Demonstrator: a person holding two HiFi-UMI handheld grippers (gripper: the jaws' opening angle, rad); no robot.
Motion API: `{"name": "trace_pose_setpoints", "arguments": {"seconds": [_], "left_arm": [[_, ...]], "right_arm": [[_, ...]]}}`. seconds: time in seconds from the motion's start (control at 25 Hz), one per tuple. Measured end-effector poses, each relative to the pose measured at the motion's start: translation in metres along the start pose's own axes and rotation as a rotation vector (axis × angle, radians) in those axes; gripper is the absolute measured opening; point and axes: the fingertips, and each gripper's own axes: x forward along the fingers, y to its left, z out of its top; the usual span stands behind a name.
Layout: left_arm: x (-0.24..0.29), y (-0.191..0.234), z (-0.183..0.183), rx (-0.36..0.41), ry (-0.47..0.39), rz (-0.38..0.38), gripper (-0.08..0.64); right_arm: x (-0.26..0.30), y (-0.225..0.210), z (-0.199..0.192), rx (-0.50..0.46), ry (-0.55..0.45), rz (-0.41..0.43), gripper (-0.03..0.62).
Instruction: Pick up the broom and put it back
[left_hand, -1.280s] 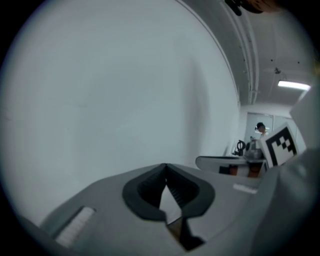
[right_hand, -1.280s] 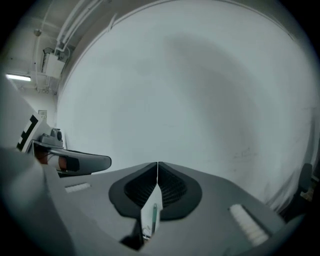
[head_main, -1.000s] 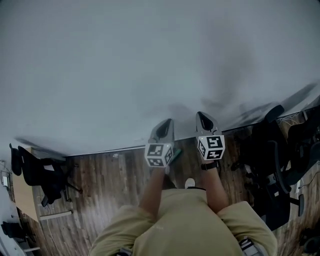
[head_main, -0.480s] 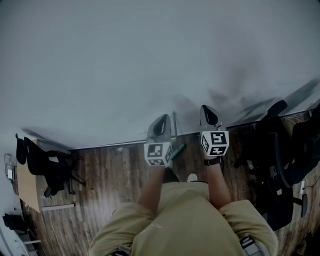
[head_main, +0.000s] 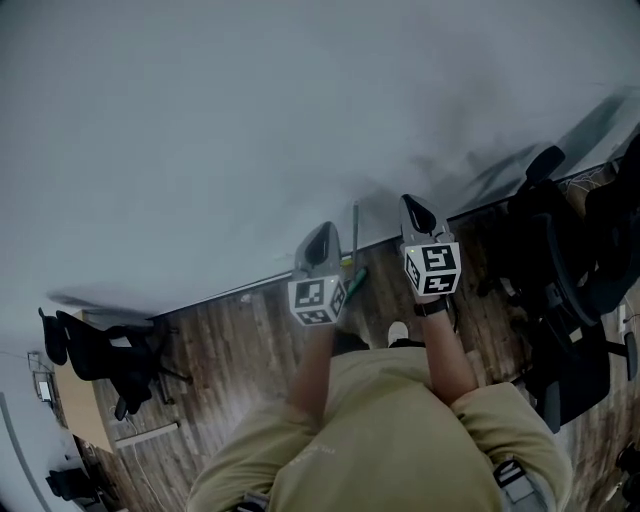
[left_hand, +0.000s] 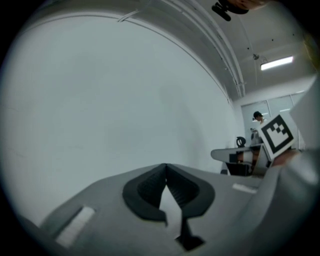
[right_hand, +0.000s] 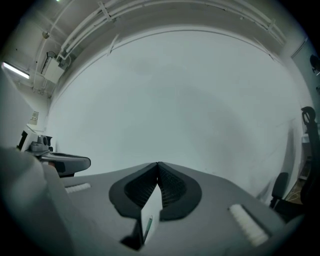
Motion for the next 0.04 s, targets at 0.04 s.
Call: {"name": "trace_pose_setpoints", "arguments": {"seconds": [0.04], "left_arm": [[0.0020, -0.0042, -0.0037, -0.003, 0.004, -0.007, 0.002]], "right_arm": [[-0.0011, -0.0040, -0.0021, -0.001, 0.003, -0.005, 0.005]]}}
